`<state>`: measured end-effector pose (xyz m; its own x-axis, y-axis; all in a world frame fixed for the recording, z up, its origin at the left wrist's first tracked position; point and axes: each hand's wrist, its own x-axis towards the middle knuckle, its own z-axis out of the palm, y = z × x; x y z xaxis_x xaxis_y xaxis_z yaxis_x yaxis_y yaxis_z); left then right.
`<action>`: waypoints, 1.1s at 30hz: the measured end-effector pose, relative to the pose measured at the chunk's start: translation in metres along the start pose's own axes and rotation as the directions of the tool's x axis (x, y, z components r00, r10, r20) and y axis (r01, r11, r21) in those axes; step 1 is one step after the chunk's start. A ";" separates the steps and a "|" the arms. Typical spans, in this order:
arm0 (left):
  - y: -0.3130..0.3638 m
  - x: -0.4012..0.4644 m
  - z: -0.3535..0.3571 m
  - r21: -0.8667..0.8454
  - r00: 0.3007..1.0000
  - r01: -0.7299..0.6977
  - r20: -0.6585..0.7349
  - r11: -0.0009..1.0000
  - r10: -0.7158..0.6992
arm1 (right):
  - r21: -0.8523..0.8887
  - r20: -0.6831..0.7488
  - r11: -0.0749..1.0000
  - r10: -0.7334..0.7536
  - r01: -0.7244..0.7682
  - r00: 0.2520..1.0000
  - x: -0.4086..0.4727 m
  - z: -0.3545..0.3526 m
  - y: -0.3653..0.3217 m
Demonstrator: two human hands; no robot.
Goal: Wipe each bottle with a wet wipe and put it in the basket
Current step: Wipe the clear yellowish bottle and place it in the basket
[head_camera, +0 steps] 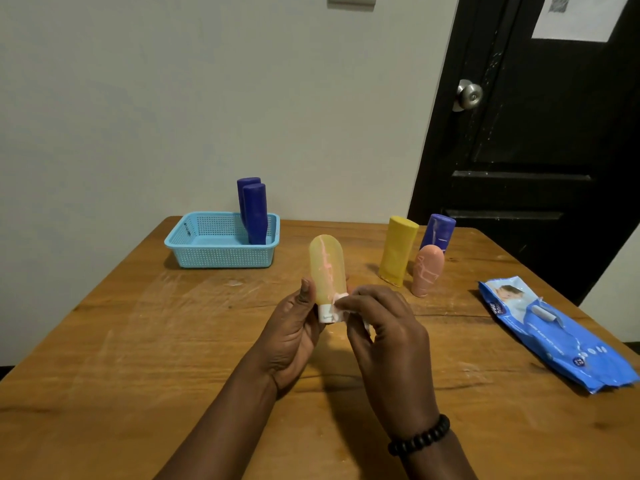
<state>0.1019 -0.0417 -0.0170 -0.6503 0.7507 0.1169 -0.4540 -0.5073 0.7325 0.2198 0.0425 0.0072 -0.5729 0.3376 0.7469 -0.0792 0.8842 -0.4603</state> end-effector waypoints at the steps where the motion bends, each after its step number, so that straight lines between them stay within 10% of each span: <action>1: 0.000 0.000 0.000 -0.001 1.000 0.003 0.006 1.000 -0.003 | 0.003 0.001 1.000 -0.009 0.009 1.000 0.001 -0.001 0.000; 33: -0.013 -0.003 0.006 0.225 1.000 -0.003 0.031 0.974 -0.005 | -0.085 -0.098 0.996 -0.015 0.006 0.995 0.039 -0.003 0.000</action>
<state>0.1132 -0.0343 -0.0229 -0.6289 0.7658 0.1345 -0.3036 -0.4011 0.8643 0.2005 0.0570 0.0377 -0.4886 0.3548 0.7971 -0.0134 0.9104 -0.4135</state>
